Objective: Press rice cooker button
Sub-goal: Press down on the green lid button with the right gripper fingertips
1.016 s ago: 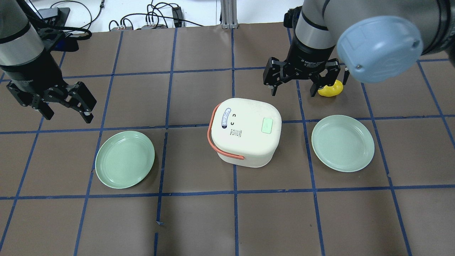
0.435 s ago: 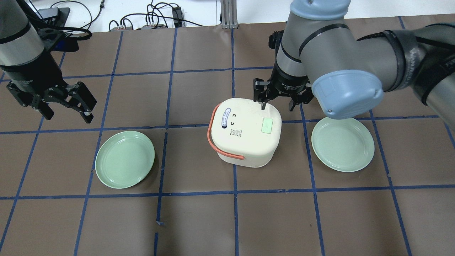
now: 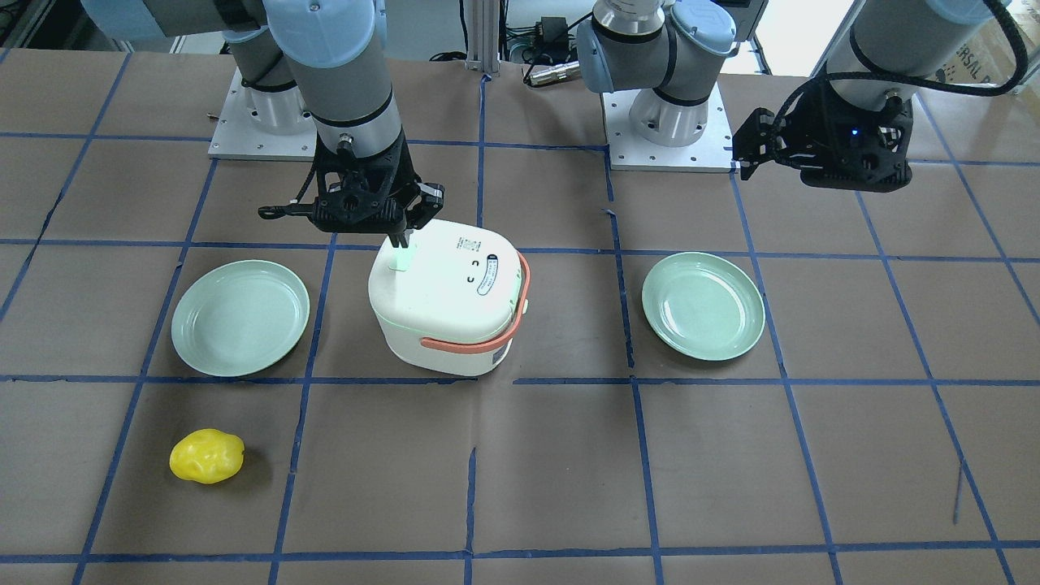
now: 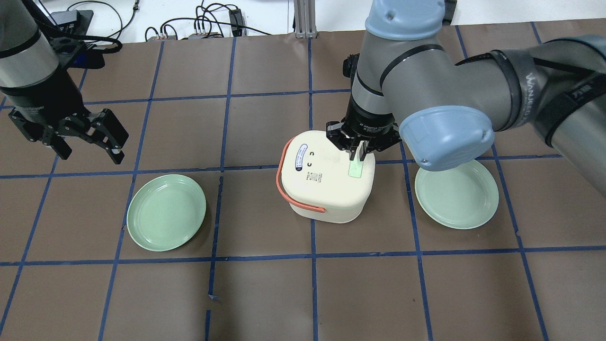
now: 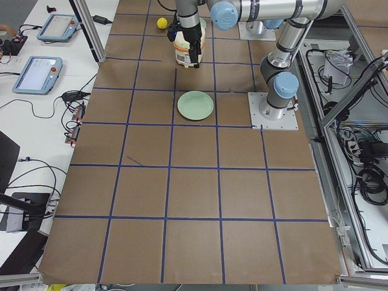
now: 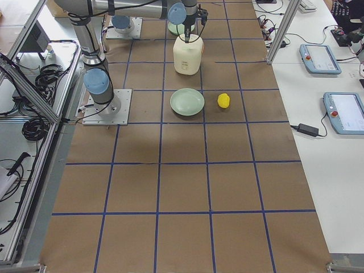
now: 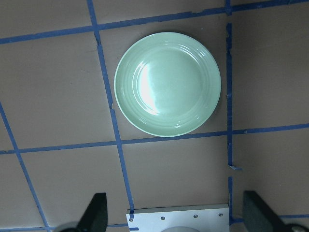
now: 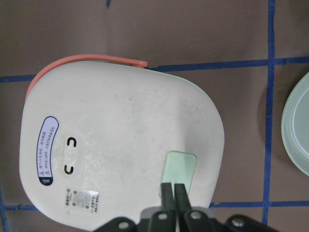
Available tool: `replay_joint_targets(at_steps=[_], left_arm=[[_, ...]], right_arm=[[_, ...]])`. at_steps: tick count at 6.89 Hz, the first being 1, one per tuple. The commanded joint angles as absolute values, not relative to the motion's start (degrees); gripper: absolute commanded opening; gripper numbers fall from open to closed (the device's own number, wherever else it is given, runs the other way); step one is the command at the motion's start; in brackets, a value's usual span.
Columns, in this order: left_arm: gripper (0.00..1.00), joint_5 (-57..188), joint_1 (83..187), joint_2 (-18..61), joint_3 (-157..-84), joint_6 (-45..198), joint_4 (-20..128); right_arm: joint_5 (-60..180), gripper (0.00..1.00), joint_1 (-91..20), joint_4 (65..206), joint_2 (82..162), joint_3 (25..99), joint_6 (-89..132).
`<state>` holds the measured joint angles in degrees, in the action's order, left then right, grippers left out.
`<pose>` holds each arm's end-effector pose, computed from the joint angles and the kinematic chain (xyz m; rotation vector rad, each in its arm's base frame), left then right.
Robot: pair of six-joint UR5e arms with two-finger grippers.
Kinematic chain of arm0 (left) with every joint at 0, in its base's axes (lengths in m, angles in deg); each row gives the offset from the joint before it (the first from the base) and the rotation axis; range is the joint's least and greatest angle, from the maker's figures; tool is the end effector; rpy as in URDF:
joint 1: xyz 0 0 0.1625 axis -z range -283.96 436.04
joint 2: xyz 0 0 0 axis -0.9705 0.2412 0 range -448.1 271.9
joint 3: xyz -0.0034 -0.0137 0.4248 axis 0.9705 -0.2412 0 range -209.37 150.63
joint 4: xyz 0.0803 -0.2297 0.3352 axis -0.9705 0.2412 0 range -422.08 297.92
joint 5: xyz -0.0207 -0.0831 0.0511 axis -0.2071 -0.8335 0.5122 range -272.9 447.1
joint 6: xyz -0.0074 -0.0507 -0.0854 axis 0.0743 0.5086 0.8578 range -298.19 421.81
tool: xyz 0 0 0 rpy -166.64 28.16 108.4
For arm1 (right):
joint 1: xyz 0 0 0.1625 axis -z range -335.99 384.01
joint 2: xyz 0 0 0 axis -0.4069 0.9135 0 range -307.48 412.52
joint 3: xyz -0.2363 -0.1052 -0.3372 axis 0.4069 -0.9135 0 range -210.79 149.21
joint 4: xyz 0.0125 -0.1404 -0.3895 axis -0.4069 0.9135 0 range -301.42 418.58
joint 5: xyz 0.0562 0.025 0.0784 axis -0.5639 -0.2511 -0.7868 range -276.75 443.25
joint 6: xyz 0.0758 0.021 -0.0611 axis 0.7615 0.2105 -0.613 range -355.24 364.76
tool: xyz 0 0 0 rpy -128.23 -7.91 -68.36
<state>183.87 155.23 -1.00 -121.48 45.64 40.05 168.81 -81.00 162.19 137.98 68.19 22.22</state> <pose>-0.0352 -0.4638 0.4758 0.1607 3.0506 0.3371 0.2695 -0.4605 0.3954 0.0652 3.0659 0.0307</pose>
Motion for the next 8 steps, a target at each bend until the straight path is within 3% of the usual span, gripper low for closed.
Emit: replay_joint_targets(at_steps=[1, 8], left_arm=[[1.00, 183.87, 155.23, -1.00, -121.48, 45.64, 40.05], [1.00, 183.87, 155.23, -1.00, -121.48, 45.64, 40.05]], right_arm=[[168.68, 0.08, -81.11, 162.29, 137.59, 68.87, 21.81], [168.59, 0.08, -81.11, 163.78, 137.59, 72.39, 21.99]])
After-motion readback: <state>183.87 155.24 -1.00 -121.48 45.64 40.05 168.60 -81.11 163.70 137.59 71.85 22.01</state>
